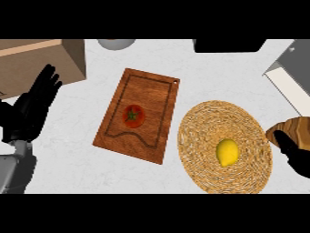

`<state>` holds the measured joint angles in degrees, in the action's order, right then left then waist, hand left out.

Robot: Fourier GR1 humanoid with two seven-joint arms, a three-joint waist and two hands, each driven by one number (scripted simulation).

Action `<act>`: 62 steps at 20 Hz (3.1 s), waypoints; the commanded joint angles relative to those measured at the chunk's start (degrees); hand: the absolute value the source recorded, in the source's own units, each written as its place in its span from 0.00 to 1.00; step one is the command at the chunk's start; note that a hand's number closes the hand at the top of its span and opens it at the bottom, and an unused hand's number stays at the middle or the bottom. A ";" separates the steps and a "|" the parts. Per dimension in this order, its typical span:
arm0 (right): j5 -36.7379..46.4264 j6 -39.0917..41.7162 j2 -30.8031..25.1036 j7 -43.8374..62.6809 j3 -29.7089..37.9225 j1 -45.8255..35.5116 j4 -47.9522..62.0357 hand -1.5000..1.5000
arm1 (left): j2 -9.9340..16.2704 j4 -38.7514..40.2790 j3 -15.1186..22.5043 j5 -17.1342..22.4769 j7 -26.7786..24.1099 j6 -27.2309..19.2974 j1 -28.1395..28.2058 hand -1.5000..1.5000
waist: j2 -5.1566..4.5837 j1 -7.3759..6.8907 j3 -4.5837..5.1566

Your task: Pick the croissant from the placemat and place it in the tiered shelf

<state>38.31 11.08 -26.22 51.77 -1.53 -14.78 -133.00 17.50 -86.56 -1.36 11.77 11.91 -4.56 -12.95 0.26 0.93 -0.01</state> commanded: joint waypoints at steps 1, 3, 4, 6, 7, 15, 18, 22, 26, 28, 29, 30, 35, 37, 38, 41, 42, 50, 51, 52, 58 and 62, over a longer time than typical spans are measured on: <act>-16.47 6.24 -3.65 -0.16 15.09 -0.46 -4.22 1.00 | -0.89 -0.83 0.45 -0.64 1.52 -1.09 -0.93 0.50 | 0.07 0.45 -0.05; -20.24 7.60 -5.54 -3.01 21.69 -1.11 1.31 1.00 | -1.18 1.32 0.49 -1.79 1.05 -1.52 -2.23 0.50 | -0.10 0.43 -0.04; -21.87 8.97 -6.86 -1.58 24.37 -2.88 2.14 1.00 | 0.08 -1.30 -0.10 -0.19 2.39 0.55 -0.29 0.50 | -0.02 -0.19 -0.01; -26.52 10.83 -9.40 -3.63 30.21 -2.94 5.86 1.00 | -1.28 1.52 -0.22 -1.53 -0.34 -0.44 -1.61 0.50 | -0.11 0.00 0.00; -28.70 10.08 -8.65 -6.43 32.65 -2.06 7.66 1.00 | -0.51 -0.09 -0.08 -1.32 0.76 0.40 -0.49 0.50 | -0.07 -0.16 -0.03; -31.68 11.55 -12.88 -20.85 45.44 1.59 24.58 1.00 | 0.58 -2.78 -2.44 0.53 6.37 1.07 -3.78 0.50 | -0.17 -0.65 -0.04; -26.18 7.81 -10.82 -30.05 43.31 2.90 30.71 1.00 | -2.25 -1.68 -0.56 -1.87 0.29 1.99 1.29 0.50 | -0.28 -1.07 -0.01; -25.99 8.09 -10.42 -38.26 46.20 7.27 34.62 1.00 | -2.31 -1.79 -0.96 -2.23 0.91 2.78 0.94 0.50 | -0.23 -0.82 -0.01; -26.85 8.70 -16.79 -42.45 46.06 2.22 46.99 1.00 | -3.43 0.75 -1.40 -3.95 -0.51 1.82 -1.13 0.50 | -0.29 -0.96 0.00; -26.61 7.98 -17.94 -48.07 48.00 2.92 51.37 1.00 | -4.30 -1.32 -0.85 -4.91 -0.86 0.73 1.75 0.50 | -0.28 -1.06 -0.02; -28.01 10.10 -17.28 -45.93 49.22 5.79 47.48 1.00 | -3.71 2.78 -2.05 -4.20 2.50 0.47 -5.60 0.50 | -0.26 -0.46 -0.01; -26.25 7.59 -16.67 -48.02 47.02 3.94 51.58 1.00 | -3.92 -1.94 -2.16 -3.25 0.14 2.28 1.66 0.50 | -0.25 -1.07 -0.01; -26.31 7.02 -19.95 -50.50 45.06 0.77 57.16 1.00 | -4.47 -3.20 -1.65 -4.68 2.58 2.29 0.24 0.50 | -0.26 -1.08 0.00; -23.64 2.42 -21.72 -45.55 49.19 -0.14 63.78 0.00 | -3.81 -2.20 -2.13 -3.94 1.91 2.63 0.49 0.50 | -0.36 -1.54 -0.03; -21.01 -0.27 -22.72 -49.59 46.44 -2.64 68.43 0.00 | -2.87 0.06 -3.11 -3.25 -0.79 4.92 0.59 0.50 | -0.50 -1.79 -0.03; -20.95 -4.53 -23.14 -56.69 46.54 -5.43 75.56 0.00 | -2.85 2.41 -4.38 -2.64 -1.07 5.33 -1.83 0.50 | -0.51 -1.52 -0.04; -19.56 -8.98 -19.06 -58.70 44.47 -6.15 74.63 0.00 | -3.65 -0.02 -3.16 -3.71 2.27 3.34 -2.10 0.50 | -0.47 -1.69 -0.06; -26.52 -7.24 -27.82 -64.68 49.10 -12.31 86.33 0.00 | -4.81 1.55 -3.15 -4.94 2.35 2.53 -4.50 0.50 | -0.39 -1.27 -0.03; -27.71 -4.04 -31.34 -68.72 51.44 -10.24 91.36 0.00 | -3.63 1.67 -3.96 -3.88 0.04 5.04 -2.25 0.50 | -0.42 -1.27 -0.05; -27.80 -0.18 -33.41 -63.31 49.39 -10.56 88.73 0.00 | -4.53 0.06 -2.89 -5.38 2.68 2.72 -3.52 0.50 | -0.31 -1.11 -0.02; -32.72 16.02 -42.12 -64.92 53.63 -7.14 103.19 0.00 | -4.38 -0.92 -3.28 -4.65 2.21 3.49 -2.13 0.50 | -0.39 -0.91 -0.14; -33.40 20.90 -50.17 -69.07 56.25 -4.45 110.59 0.00 | -3.58 -1.38 -4.37 -3.86 2.58 4.18 -1.27 0.50 | -0.45 -1.16 -0.24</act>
<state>6.02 26.67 -69.93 -14.60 52.52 -21.32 -29.43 13.44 -86.49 -5.36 7.66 12.96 -0.32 -14.33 -0.18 -0.10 -0.14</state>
